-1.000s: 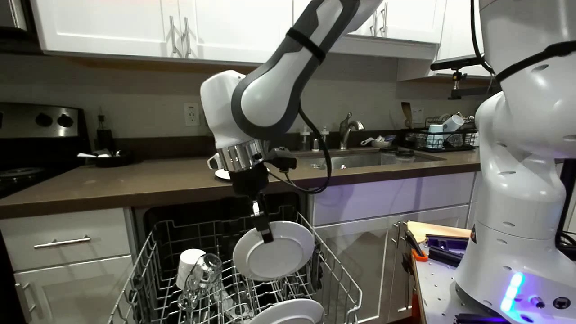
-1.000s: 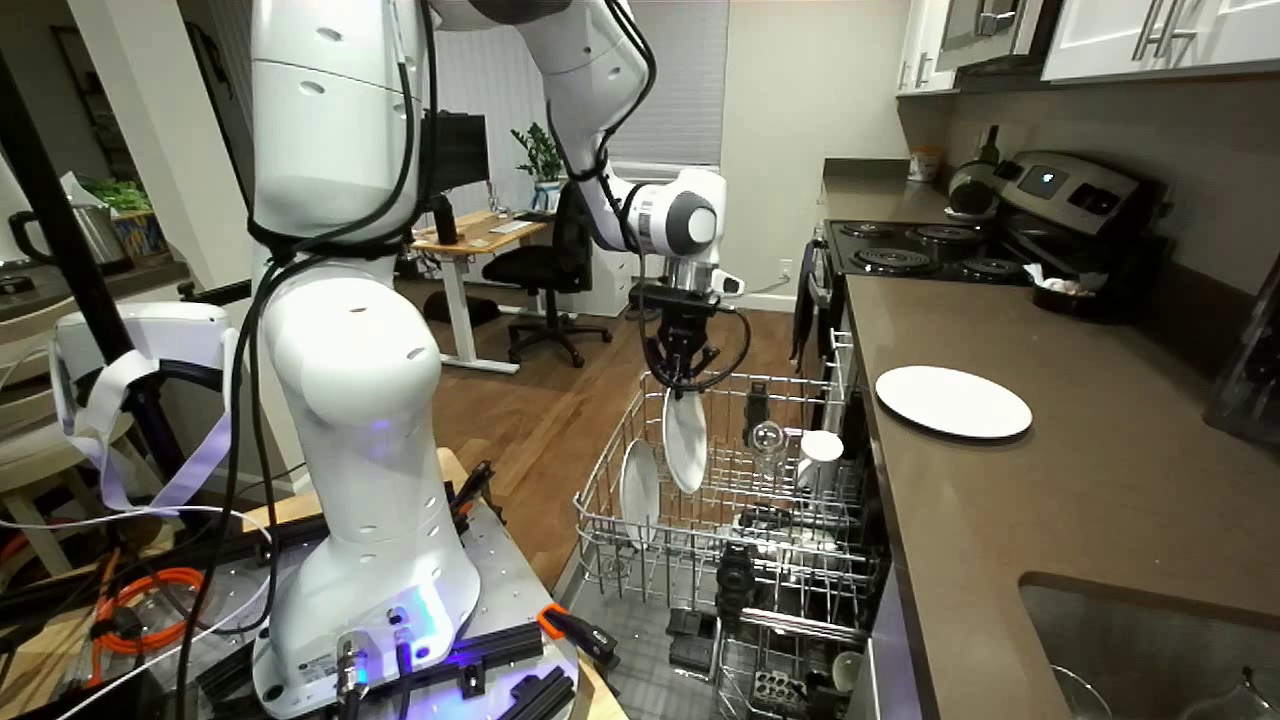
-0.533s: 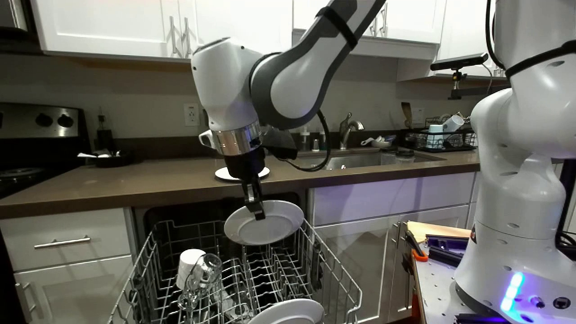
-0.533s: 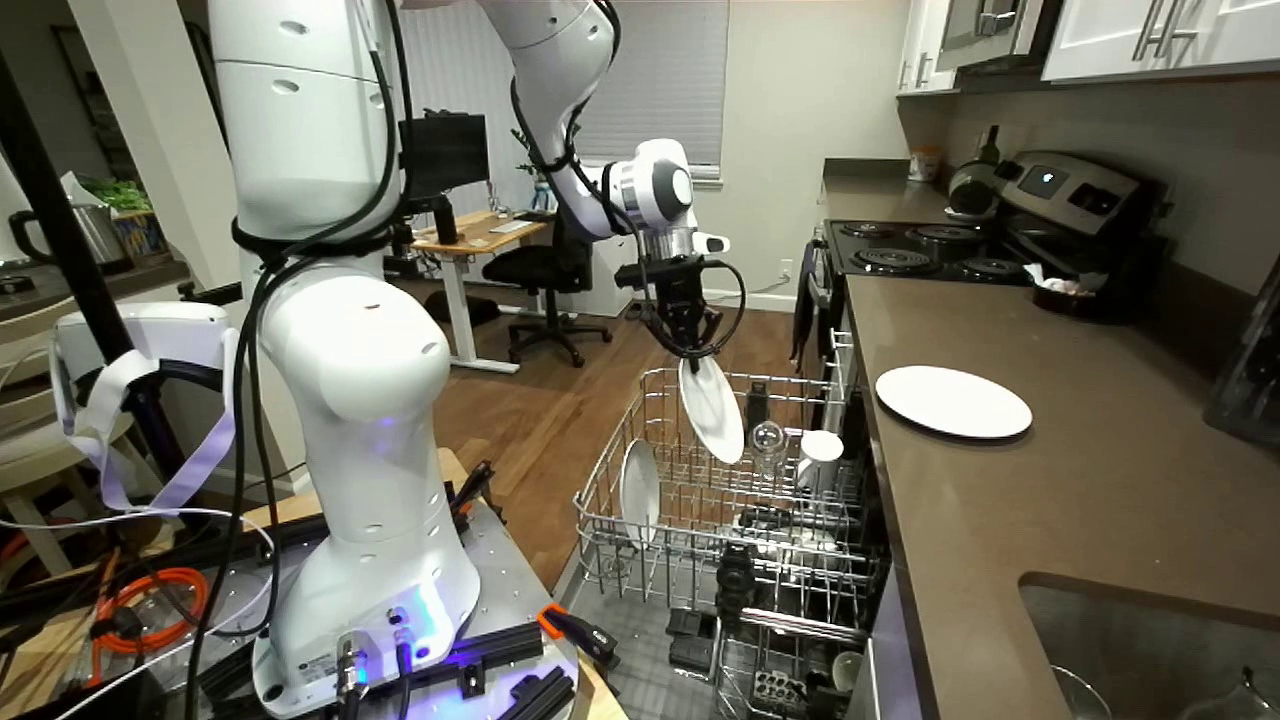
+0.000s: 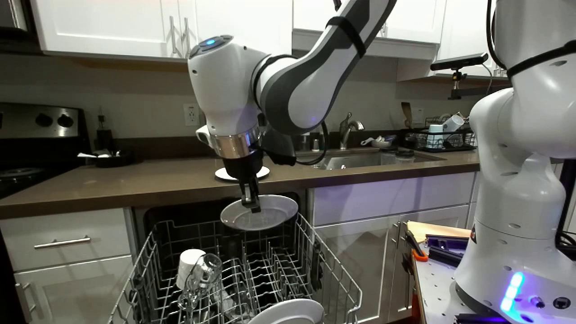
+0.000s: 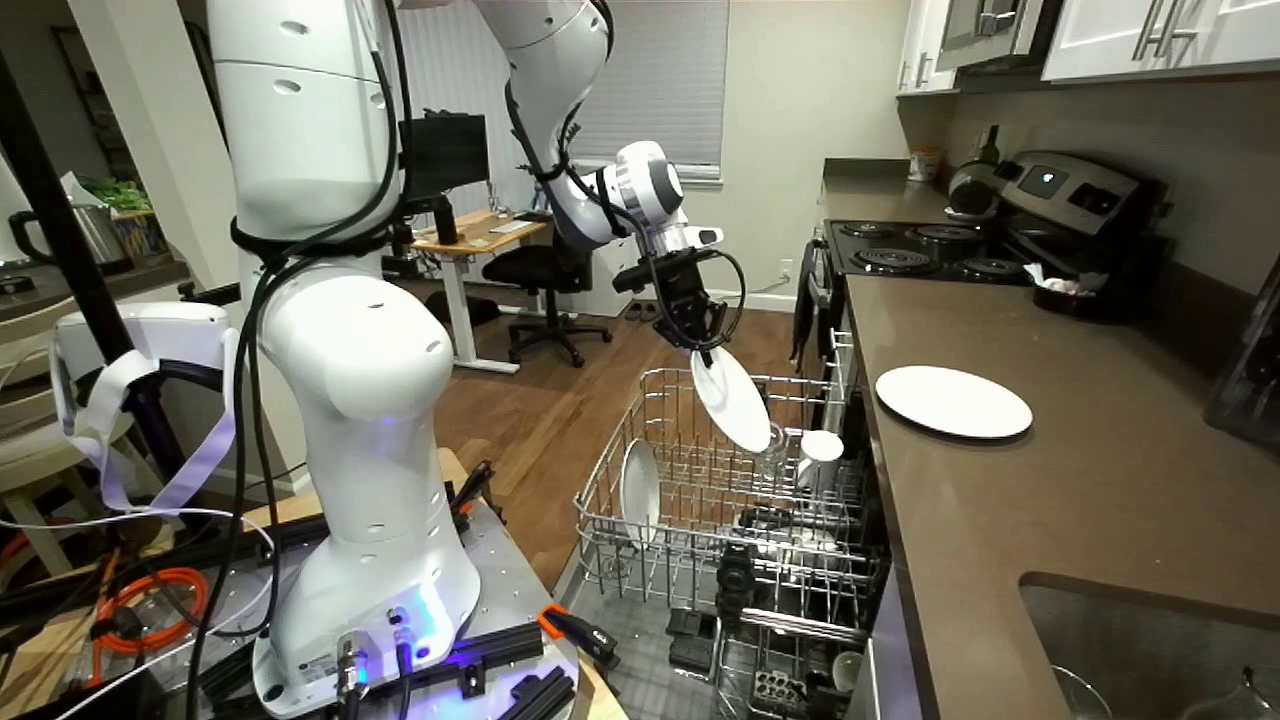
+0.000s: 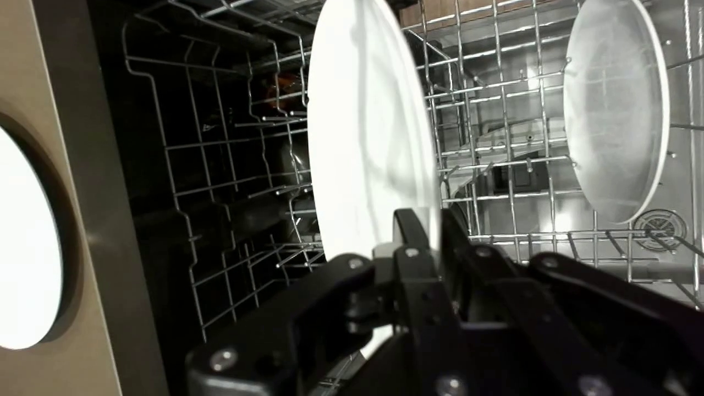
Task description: Remove the right plate from the dishwasher and put it on the top of the plate on the countertop
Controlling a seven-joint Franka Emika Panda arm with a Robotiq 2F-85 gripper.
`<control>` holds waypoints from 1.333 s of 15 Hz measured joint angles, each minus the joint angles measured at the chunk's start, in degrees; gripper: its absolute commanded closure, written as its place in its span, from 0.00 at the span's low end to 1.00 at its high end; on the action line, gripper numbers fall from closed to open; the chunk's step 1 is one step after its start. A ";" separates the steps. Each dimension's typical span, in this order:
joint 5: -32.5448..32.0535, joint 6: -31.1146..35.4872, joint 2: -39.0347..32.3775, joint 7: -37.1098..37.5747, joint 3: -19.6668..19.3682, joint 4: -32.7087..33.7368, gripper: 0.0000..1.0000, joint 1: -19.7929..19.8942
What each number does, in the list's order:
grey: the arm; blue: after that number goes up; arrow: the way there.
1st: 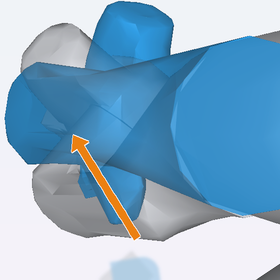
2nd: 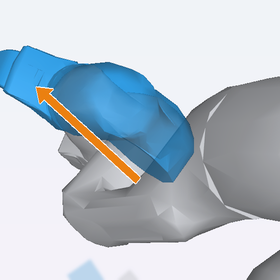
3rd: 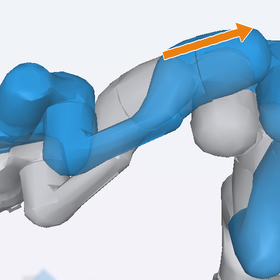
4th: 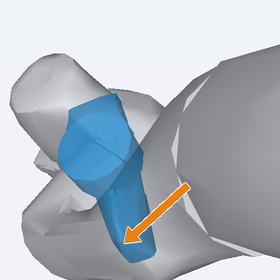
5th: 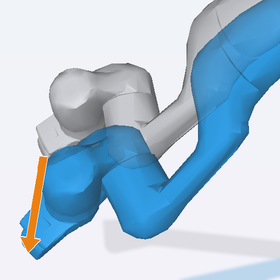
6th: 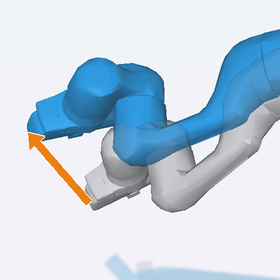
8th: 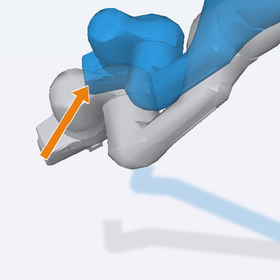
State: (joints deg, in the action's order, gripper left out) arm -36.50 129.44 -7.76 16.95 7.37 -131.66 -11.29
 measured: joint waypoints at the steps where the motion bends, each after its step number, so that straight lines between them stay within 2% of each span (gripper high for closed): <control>1: 0.00 0.00 0.00 0.00 0.00 0.00 0.92 -0.01; 6: -2.05 -1.72 -0.05 2.07 -0.01 0.27 0.92 -0.18; 12: -12.81 -10.59 0.72 9.44 0.25 2.22 0.92 -1.74; 20: -27.53 -11.72 0.34 10.81 -1.47 4.59 0.92 -0.44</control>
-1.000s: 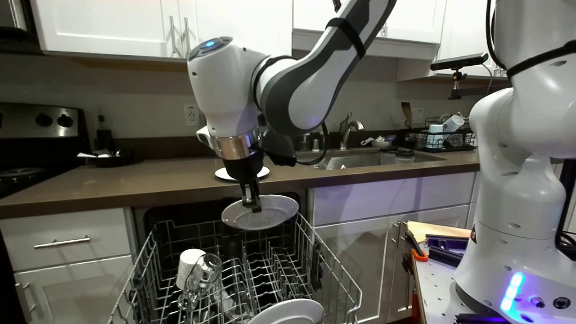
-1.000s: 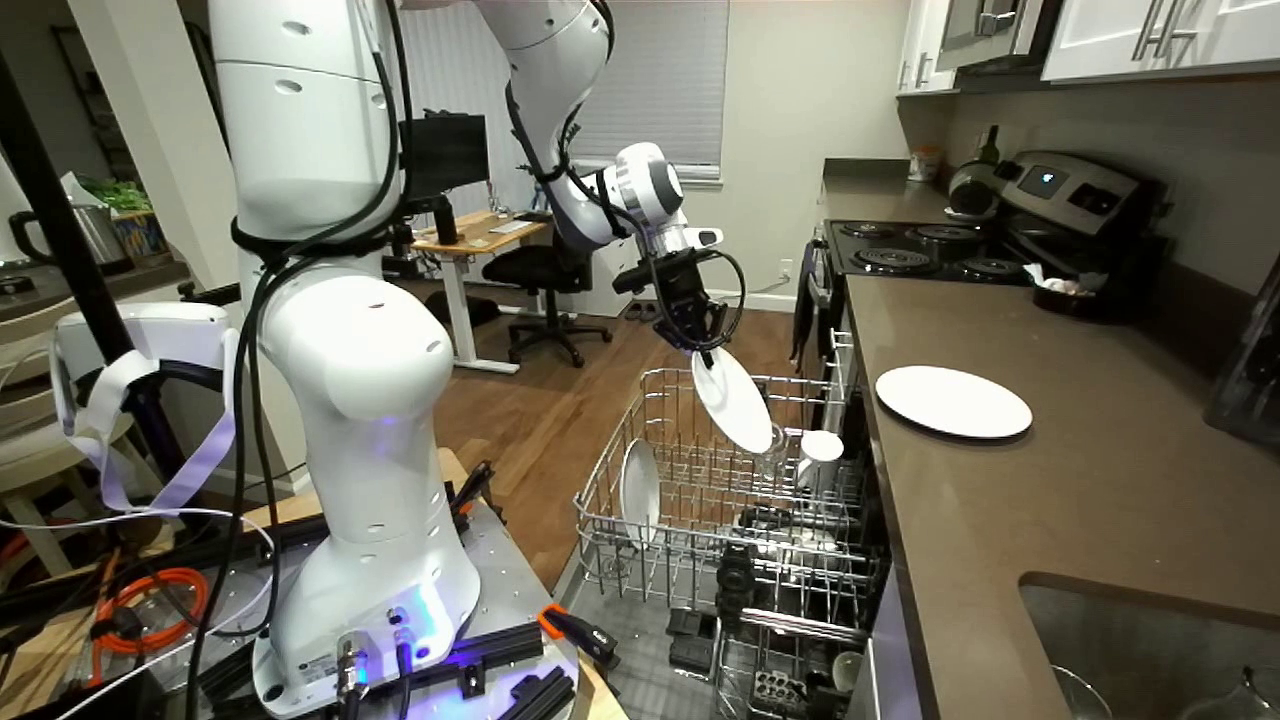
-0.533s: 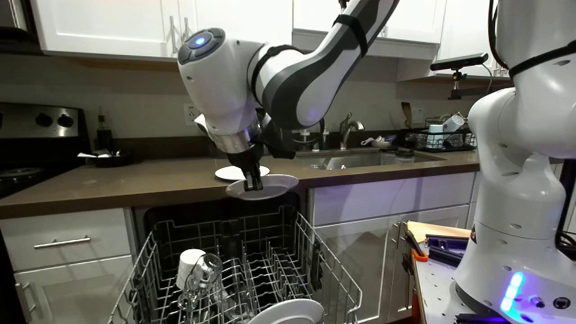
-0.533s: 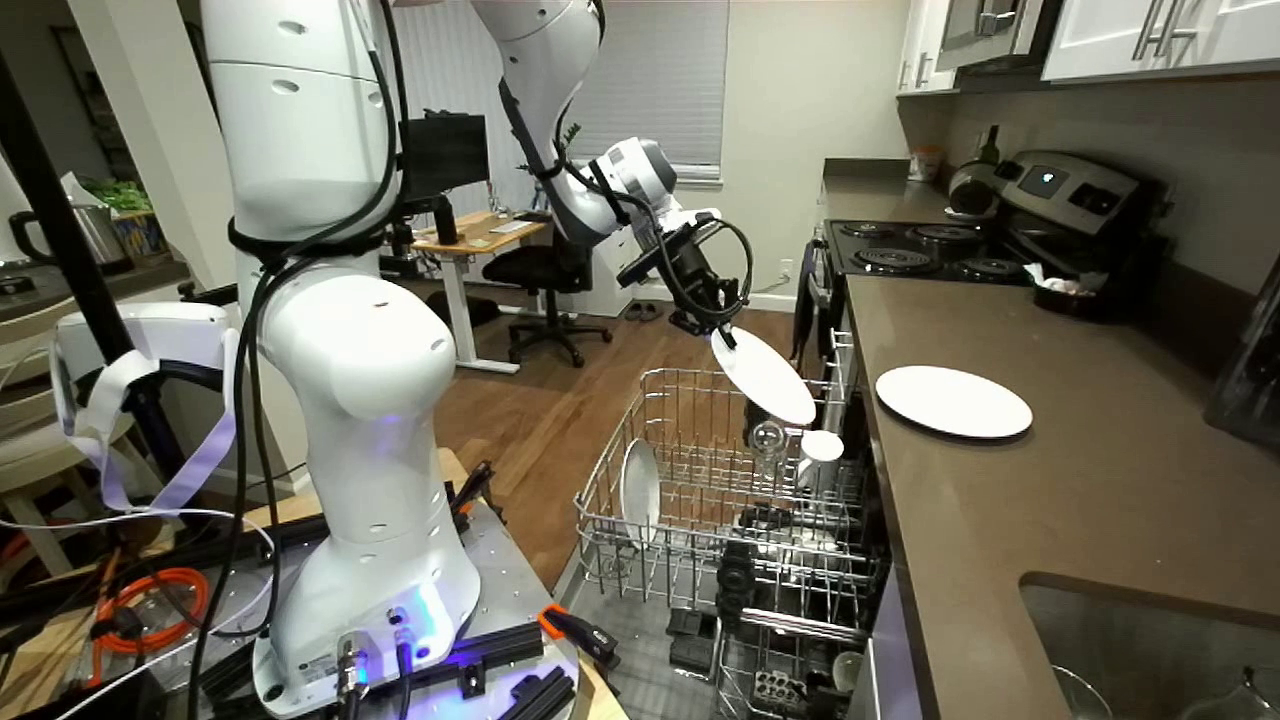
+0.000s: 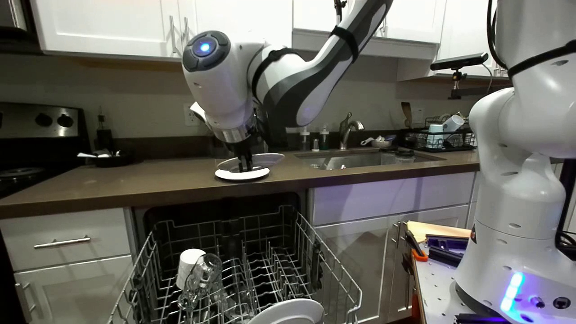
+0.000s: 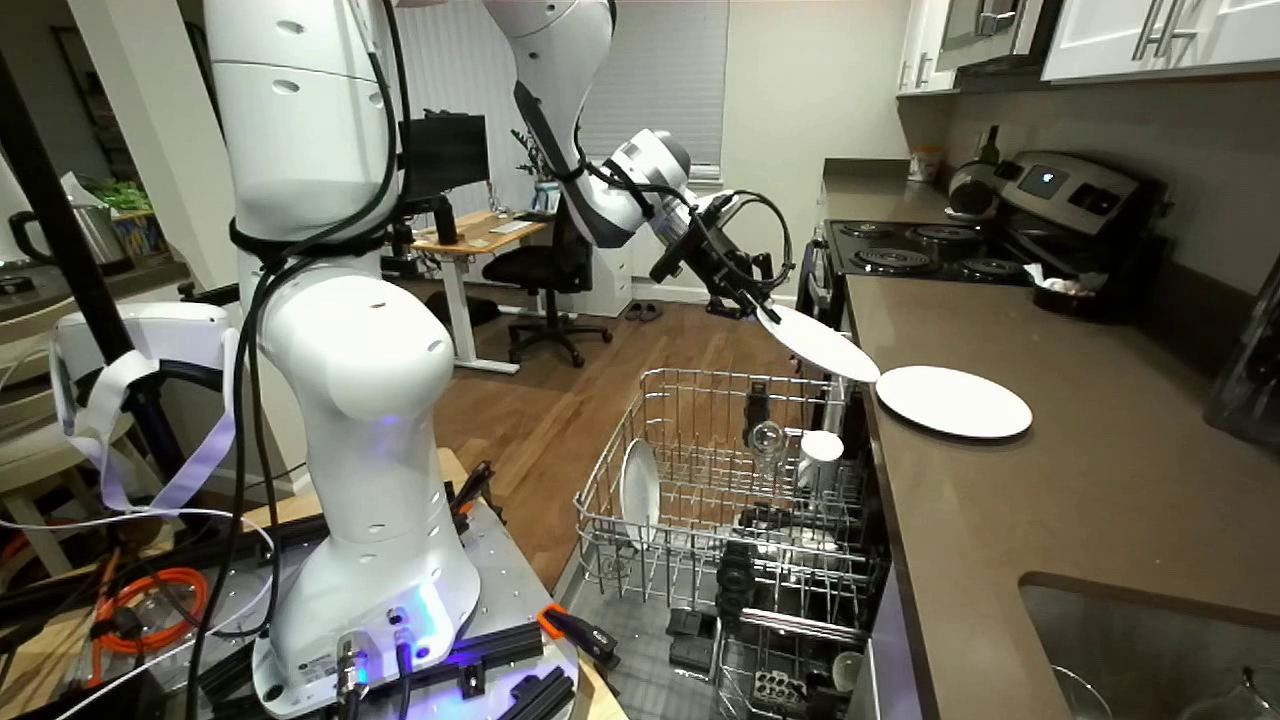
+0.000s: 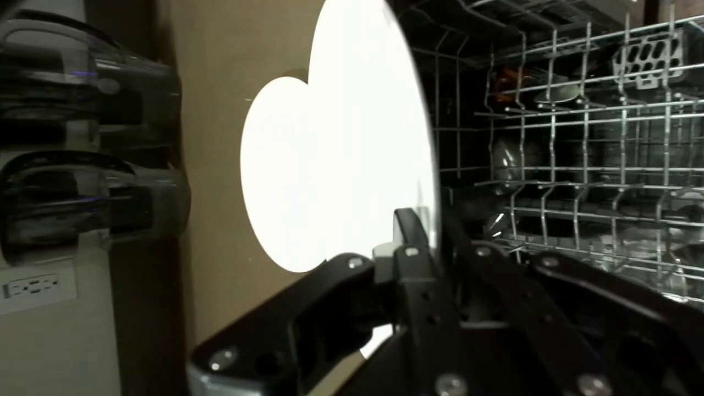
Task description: Remove the right plate from the dishwasher and put it on the top of the plate on the countertop
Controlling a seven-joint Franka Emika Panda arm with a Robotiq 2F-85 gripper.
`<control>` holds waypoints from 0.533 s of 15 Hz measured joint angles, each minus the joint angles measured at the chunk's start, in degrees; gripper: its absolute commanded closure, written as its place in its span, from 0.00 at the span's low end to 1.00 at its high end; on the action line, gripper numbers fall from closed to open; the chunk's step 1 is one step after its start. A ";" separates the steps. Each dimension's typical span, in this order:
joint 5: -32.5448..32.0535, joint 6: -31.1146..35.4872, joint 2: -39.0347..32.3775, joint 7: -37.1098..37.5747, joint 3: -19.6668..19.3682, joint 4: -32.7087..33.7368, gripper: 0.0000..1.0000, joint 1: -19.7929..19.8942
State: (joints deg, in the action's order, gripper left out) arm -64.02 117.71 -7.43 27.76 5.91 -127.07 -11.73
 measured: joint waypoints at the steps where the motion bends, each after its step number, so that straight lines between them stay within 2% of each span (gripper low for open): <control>1: -1.73 0.00 -0.18 0.11 -0.35 0.34 0.92 0.49; 8: -9.81 0.37 -3.61 2.44 -2.90 3.10 0.92 4.10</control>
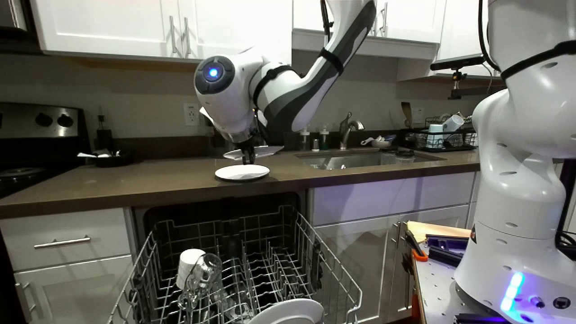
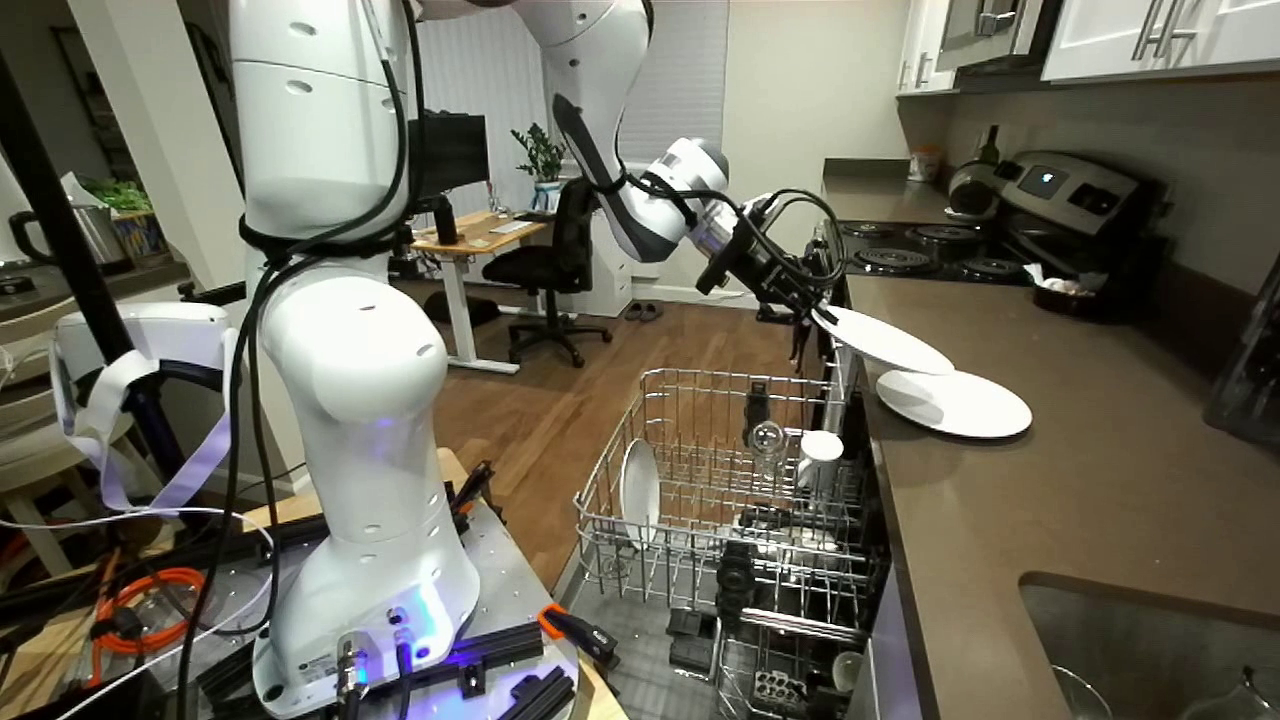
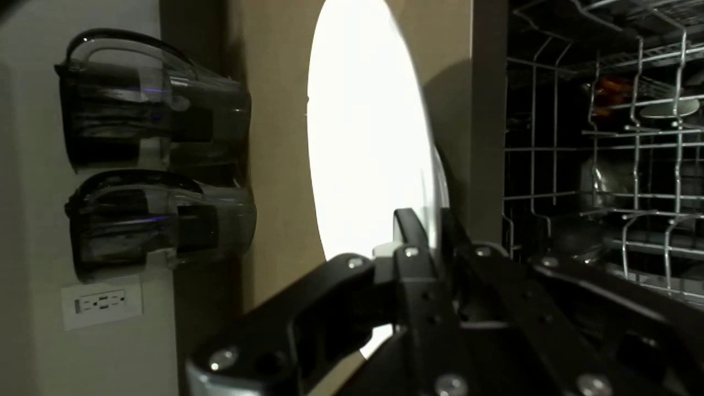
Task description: Remove the right plate from the dishwasher and put it on the top of the plate on the countertop
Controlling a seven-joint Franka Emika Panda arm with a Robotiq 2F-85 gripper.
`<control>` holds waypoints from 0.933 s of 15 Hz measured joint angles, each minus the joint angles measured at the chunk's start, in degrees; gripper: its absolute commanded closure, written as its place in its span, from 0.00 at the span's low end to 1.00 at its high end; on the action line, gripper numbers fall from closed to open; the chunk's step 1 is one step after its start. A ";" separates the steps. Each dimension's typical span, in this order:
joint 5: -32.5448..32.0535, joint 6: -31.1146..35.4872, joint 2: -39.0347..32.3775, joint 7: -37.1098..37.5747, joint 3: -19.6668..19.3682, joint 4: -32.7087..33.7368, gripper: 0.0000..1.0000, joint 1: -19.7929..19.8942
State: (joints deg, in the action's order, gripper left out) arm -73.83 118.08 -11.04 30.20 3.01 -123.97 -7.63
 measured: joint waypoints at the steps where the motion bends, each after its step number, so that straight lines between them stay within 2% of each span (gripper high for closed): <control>1: -0.68 0.12 -0.84 0.56 -0.32 0.53 0.92 0.50; 8: -2.30 2.24 -6.96 1.88 -2.01 6.39 0.92 2.99; 14: -2.68 5.24 -12.11 1.88 -2.92 12.42 0.92 3.37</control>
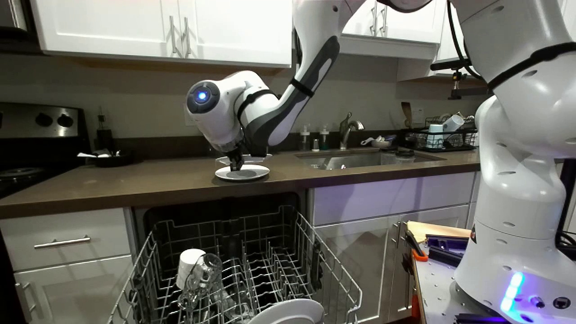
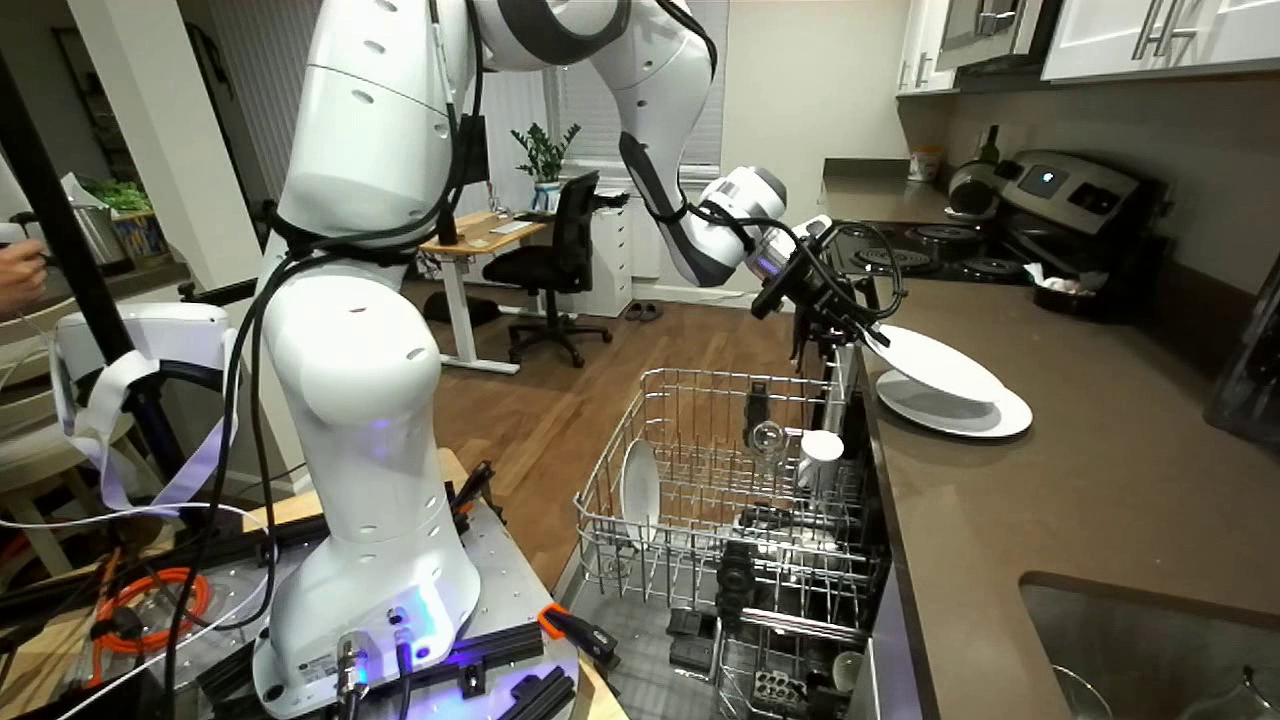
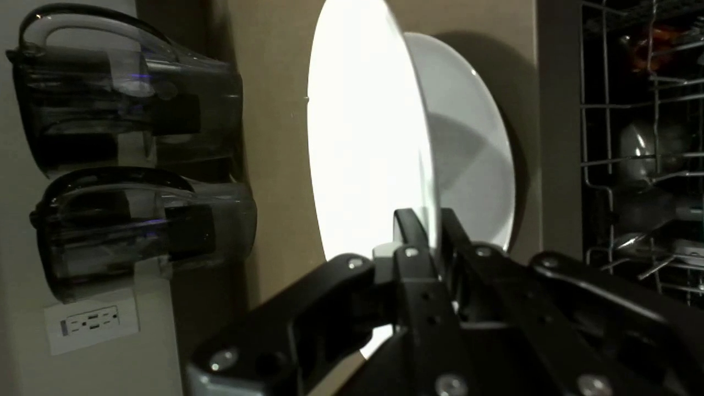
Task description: Remove the right plate from the dishwasher and put it on the top of the plate on the countertop
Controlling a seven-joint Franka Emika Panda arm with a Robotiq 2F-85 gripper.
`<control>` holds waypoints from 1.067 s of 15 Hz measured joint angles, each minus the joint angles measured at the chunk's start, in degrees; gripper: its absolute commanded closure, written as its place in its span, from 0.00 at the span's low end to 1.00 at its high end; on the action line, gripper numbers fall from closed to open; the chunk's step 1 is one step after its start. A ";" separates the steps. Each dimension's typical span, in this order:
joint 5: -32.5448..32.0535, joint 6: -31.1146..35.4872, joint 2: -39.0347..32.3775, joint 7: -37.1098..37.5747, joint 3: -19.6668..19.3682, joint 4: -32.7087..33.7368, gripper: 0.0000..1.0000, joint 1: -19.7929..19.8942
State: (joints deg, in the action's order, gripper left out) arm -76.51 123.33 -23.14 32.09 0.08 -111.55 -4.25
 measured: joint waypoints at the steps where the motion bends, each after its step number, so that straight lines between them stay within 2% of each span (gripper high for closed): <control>1: 0.00 0.72 -0.95 0.00 -0.10 0.90 0.92 0.18; 12: -0.03 3.14 -8.04 0.00 -2.04 8.27 0.92 0.72; 16: -0.04 3.14 -9.42 0.00 -2.48 9.81 0.86 0.96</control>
State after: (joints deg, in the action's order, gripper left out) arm -76.55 126.47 -32.57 32.09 -2.40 -101.75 -3.29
